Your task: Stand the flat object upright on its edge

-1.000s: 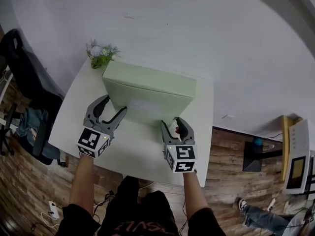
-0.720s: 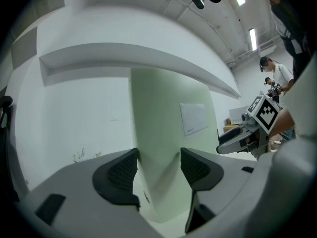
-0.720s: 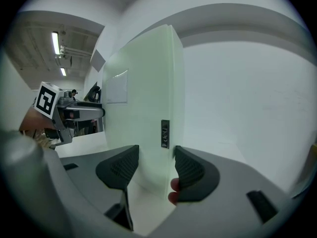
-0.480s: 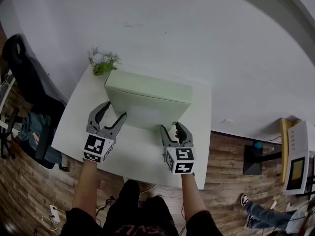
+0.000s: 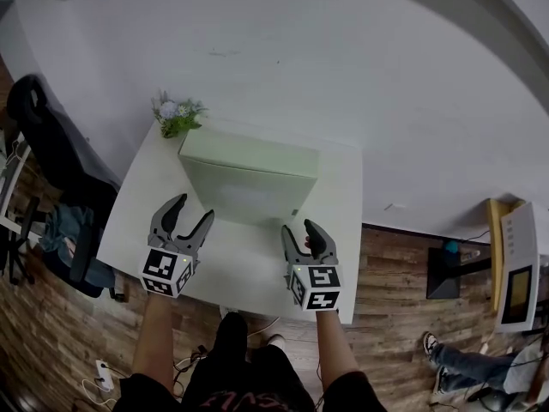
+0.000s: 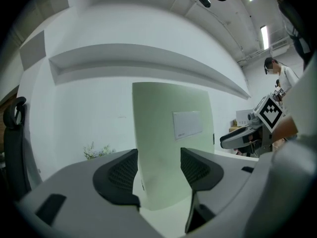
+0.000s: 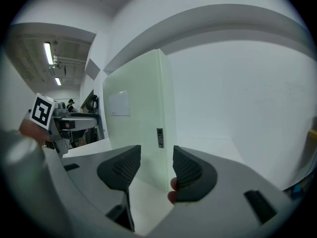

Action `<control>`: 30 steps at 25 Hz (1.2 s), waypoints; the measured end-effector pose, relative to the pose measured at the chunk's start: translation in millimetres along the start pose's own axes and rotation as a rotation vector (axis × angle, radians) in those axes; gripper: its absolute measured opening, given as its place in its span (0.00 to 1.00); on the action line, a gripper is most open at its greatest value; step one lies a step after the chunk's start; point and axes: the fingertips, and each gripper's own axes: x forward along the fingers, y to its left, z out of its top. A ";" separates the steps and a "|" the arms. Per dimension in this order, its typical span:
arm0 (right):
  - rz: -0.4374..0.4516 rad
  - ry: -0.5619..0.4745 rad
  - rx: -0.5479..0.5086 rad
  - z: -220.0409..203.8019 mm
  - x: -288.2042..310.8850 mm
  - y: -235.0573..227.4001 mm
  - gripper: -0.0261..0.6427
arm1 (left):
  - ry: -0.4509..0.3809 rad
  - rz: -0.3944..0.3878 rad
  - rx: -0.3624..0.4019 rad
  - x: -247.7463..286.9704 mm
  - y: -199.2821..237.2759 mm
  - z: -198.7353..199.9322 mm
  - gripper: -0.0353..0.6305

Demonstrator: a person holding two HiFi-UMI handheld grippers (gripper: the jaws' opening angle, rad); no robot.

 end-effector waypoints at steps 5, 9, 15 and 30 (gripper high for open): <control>-0.028 -0.024 0.014 10.6 -25.6 -10.1 0.26 | 0.019 0.030 -0.029 -15.6 -15.7 2.5 0.37; -0.042 -0.044 0.021 16.9 -46.4 -15.4 0.16 | 0.022 0.051 -0.035 -27.9 -32.4 8.0 0.25; -0.013 -0.062 0.030 28.1 -79.4 -13.3 0.11 | 0.053 0.091 -0.037 -55.2 -55.6 17.5 0.10; 0.073 -0.076 -0.007 51.2 -165.6 19.1 0.09 | 0.069 0.136 -0.025 -144.0 -104.9 59.1 0.08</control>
